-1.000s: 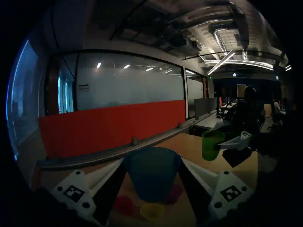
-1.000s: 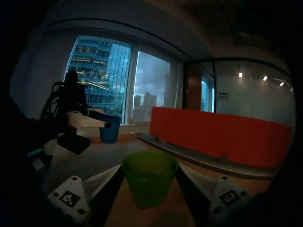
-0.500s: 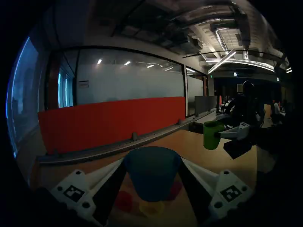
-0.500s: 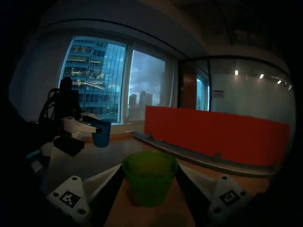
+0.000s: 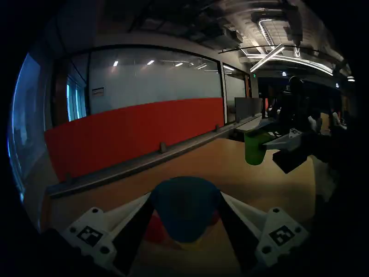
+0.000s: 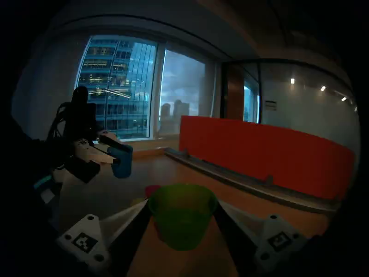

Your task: Pour water

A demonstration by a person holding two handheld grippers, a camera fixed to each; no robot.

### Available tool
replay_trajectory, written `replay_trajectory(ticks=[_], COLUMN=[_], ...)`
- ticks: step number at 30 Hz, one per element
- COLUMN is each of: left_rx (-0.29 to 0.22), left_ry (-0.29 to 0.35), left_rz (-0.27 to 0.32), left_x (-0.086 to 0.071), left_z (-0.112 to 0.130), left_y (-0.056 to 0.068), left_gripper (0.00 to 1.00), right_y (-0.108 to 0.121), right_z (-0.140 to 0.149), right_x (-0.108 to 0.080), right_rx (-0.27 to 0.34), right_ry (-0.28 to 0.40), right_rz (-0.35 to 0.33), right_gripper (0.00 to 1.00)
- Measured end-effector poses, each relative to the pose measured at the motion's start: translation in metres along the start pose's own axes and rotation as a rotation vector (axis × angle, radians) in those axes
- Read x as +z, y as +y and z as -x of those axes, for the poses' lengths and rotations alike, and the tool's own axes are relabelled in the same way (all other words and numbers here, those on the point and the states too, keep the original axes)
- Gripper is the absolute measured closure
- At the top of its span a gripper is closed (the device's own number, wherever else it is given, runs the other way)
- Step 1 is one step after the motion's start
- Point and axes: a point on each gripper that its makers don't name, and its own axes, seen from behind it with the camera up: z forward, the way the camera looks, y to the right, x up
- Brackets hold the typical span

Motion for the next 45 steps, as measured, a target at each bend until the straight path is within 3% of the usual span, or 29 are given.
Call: replay_trajectory(ticks=[14, 33, 45], left_rx=[0.011, 0.045, 0.054], left_ry=[-0.148, -0.334, -0.431], left_rz=[0.020, 0.019, 0.051], left_x=[-0.002, -0.006, 0.000], left_z=[0.050, 0.113, 0.147], left_y=[0.001, -0.012, -0.010], left_gripper=[0.10, 0.10, 0.09], right_y=[0.001, 0.004, 0.004], right_z=[0.029, 0.069, 0.088], right_x=[0.006, 0.011, 0.018], right_rx=[-0.013, -0.010, -0.005], right_ry=[-0.091, -0.193, -0.235], right_rz=[-0.022, -0.047, -0.060], right_gripper=[0.08, 0.08, 0.08])
